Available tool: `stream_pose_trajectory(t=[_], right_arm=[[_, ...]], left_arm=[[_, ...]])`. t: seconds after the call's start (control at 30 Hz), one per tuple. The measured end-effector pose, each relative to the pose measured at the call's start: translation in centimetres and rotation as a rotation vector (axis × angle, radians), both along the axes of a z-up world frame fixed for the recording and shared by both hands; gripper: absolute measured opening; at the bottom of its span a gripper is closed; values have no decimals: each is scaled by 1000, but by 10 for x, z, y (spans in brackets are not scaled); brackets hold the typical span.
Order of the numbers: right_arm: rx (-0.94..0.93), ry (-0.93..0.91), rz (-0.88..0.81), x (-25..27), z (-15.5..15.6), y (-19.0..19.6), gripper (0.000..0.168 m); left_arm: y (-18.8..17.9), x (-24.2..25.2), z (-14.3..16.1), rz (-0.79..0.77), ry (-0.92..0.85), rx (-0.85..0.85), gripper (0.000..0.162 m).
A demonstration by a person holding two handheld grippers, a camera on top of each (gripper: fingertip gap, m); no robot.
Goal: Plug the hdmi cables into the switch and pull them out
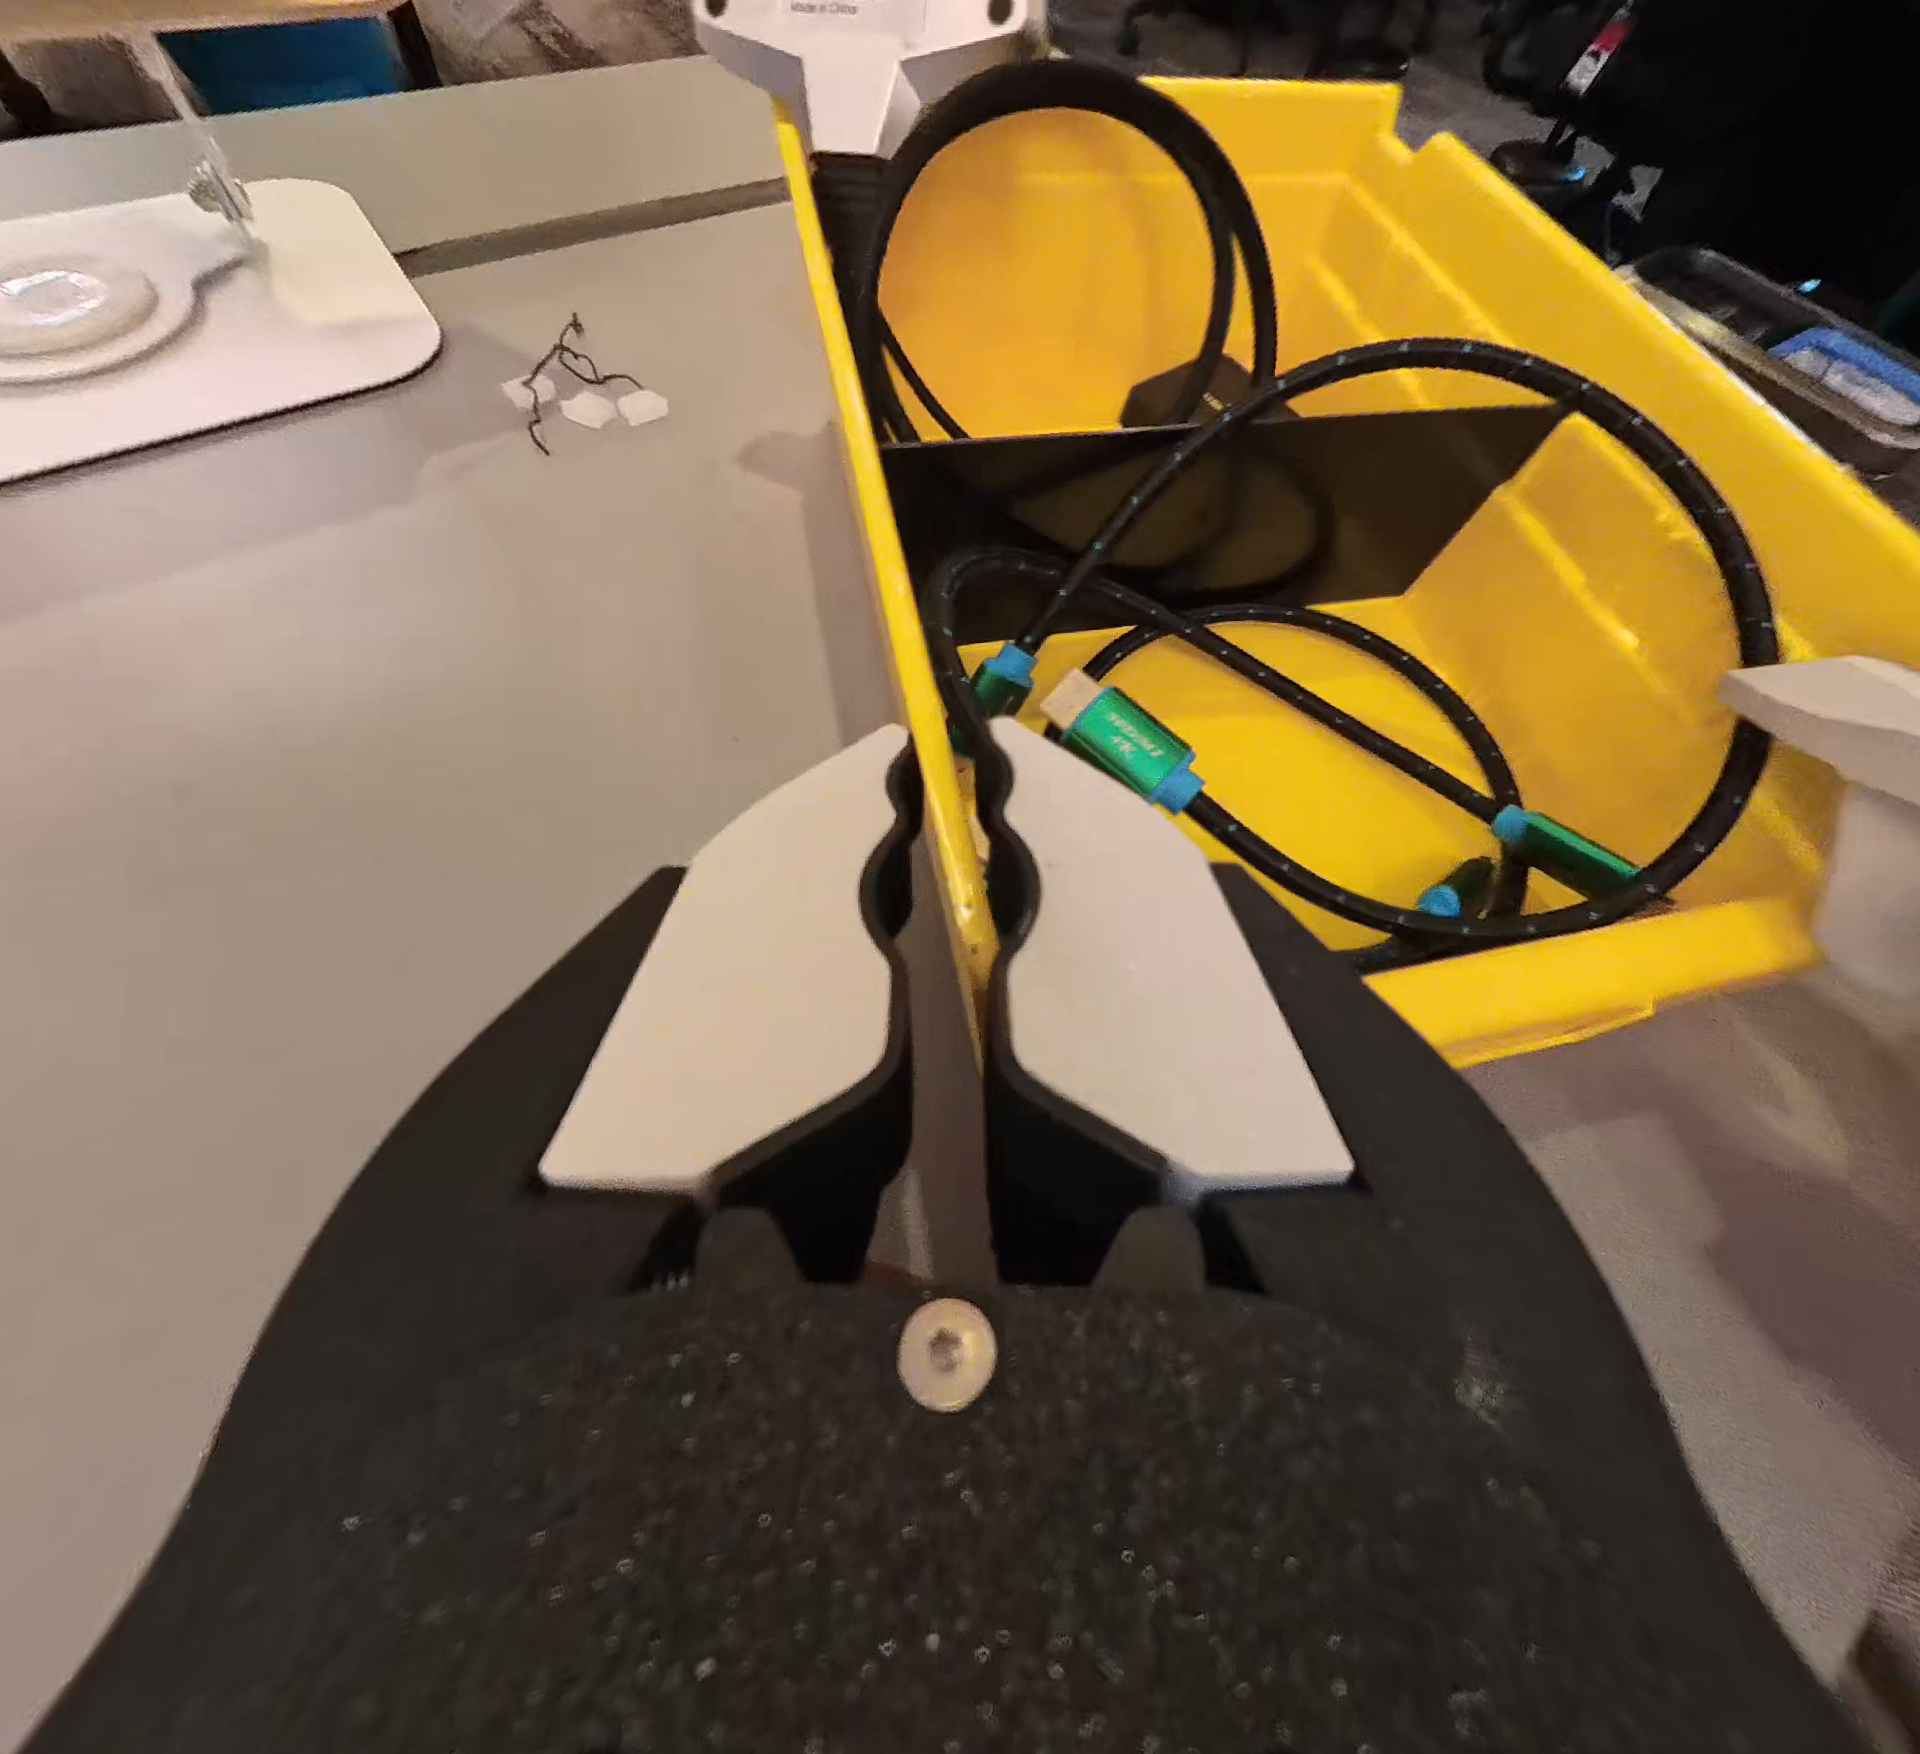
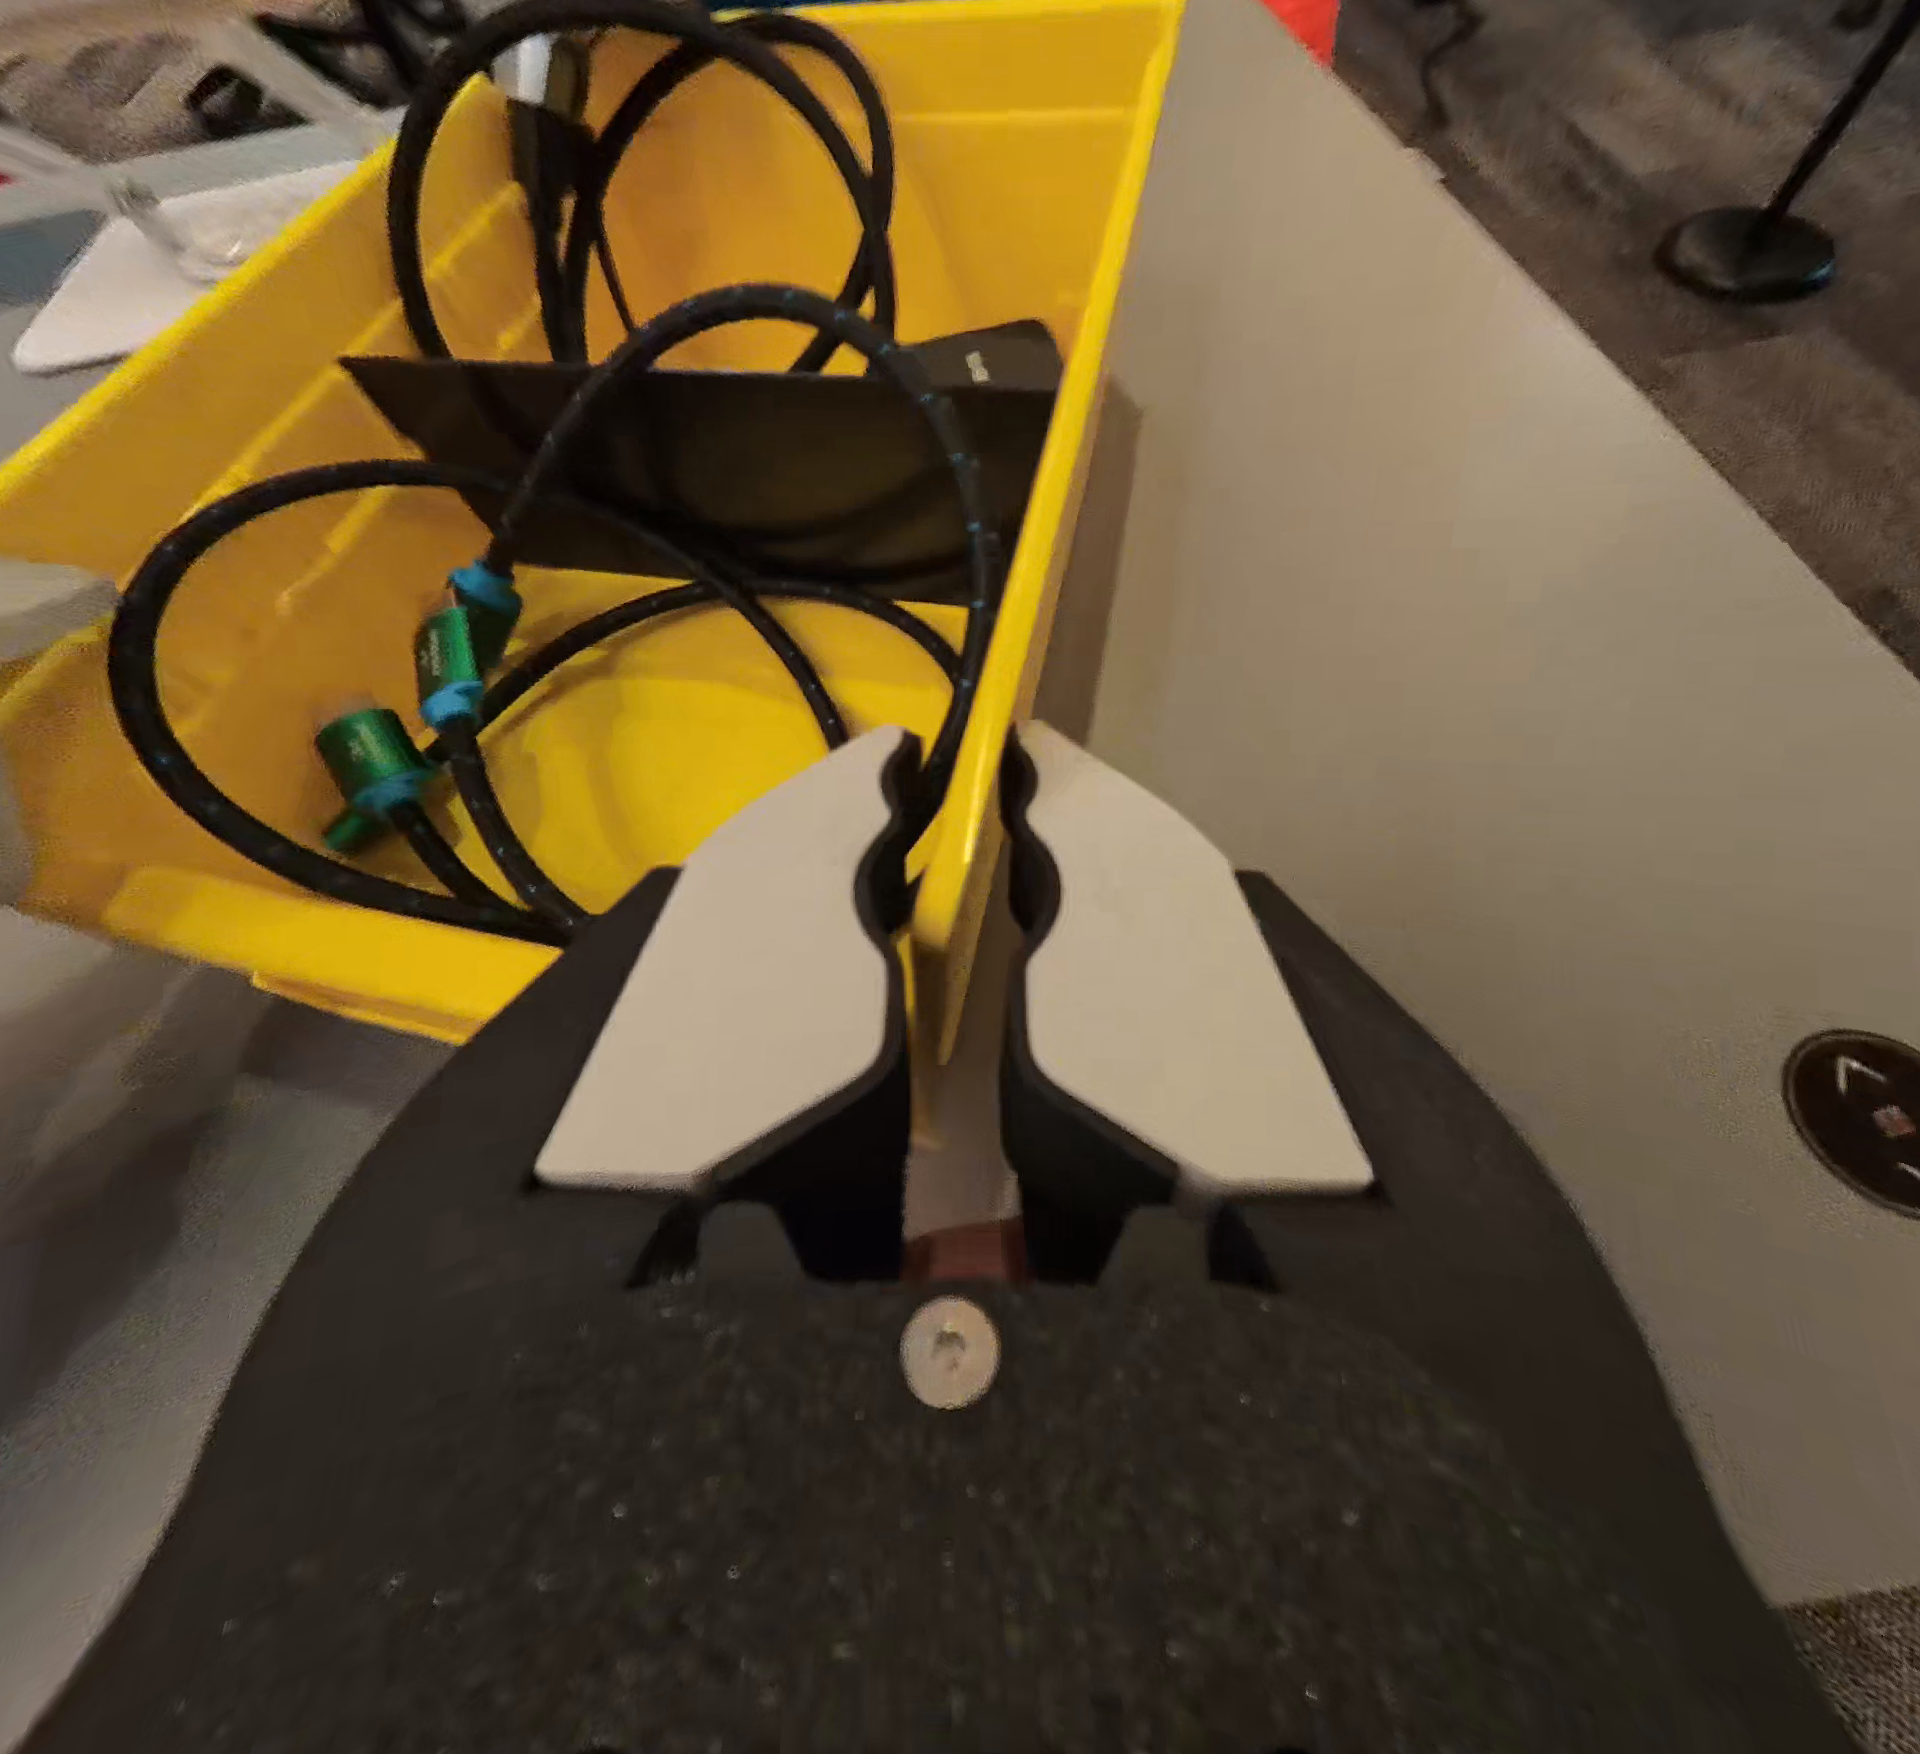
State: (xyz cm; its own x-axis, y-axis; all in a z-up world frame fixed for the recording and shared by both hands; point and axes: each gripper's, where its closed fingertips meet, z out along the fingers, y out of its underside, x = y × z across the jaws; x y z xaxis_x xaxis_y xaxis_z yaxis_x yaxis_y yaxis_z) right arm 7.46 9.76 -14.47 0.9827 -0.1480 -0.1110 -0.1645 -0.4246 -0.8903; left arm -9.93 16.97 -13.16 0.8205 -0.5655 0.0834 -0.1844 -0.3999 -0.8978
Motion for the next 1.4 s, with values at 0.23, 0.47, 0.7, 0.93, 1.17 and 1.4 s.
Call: stream_pose_trajectory(t=[0.23, 0.47, 0.7, 0.93, 1.17, 1.4], right_arm=[[35, -29, -70, -24, 12, -11, 10], [126, -30, 135, -147, 41, 5, 10], [86, -44, 338, -262, 21, 40, 10], [128, -27, 375, -256, 10, 53, 11], [93, -140, 775, -247, 30, -10, 9], [42, -70, 984, -319, 21, -29, 10]], left_arm=[[-21, -32, 17, 28, 66, 119, 7], [-44, -169, 40, 233, 84, 195, 8], [-46, -277, 22, 416, 120, 173, 8], [-46, -263, 4, 229, 23, 27, 26], [-88, -390, 110, 304, -502, 65, 23], [-51, -534, 45, 529, -130, 80, 50]])
